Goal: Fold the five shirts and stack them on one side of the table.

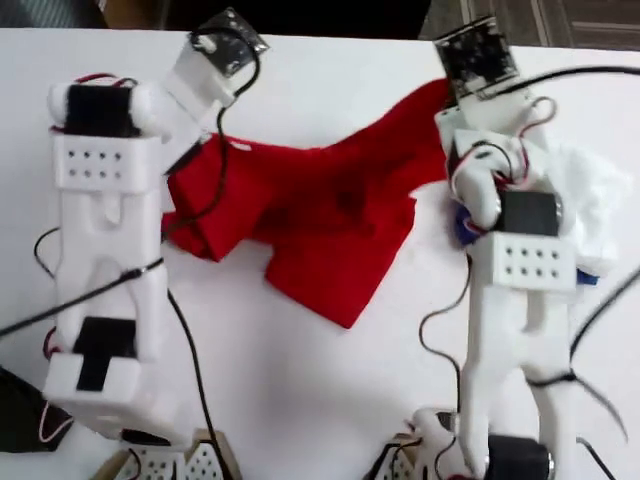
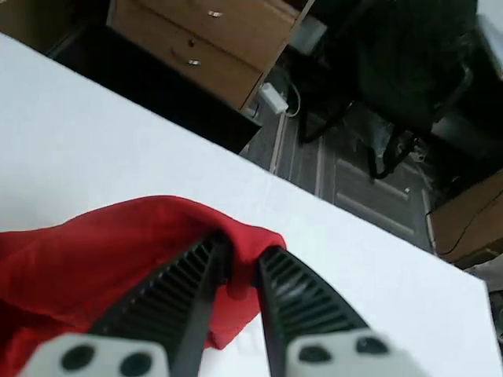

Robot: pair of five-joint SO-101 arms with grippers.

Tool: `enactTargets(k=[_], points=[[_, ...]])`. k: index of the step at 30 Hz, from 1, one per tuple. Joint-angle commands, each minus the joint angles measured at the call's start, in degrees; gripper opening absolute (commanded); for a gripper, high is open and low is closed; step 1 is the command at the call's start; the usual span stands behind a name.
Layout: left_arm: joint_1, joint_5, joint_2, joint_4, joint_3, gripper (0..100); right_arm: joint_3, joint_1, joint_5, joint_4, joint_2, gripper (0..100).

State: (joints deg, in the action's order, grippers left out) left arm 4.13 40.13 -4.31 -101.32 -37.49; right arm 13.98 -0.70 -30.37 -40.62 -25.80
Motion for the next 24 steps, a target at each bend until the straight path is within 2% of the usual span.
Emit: enactTargets(k=[1, 6, 11, 16, 24], points=[[2.2, 0.1, 8.8, 0.5, -0.7, 3, -6.7, -1.6, -0.4, 1.4, -7.0, 2.1], [6.2, -0.1, 16.9, 3.6, -0.7, 3, -19.0, -2.4, -3.3, 2.9, -4.8, 2.1], [7.0, 0.0, 21.8, 4.4, -0.6, 3, -30.3, -2.2, -7.0, 1.9, 0.6, 2.1], [6.8, -0.4, 24.8, 5.3, -0.7, 3, -40.2, -1.9, -6.5, -8.2, 1.5, 2.1], [6.8, -0.4, 32.2, 5.9, -0.7, 3, -51.5, 3.0, -6.4, -21.2, -0.6, 2.1]])
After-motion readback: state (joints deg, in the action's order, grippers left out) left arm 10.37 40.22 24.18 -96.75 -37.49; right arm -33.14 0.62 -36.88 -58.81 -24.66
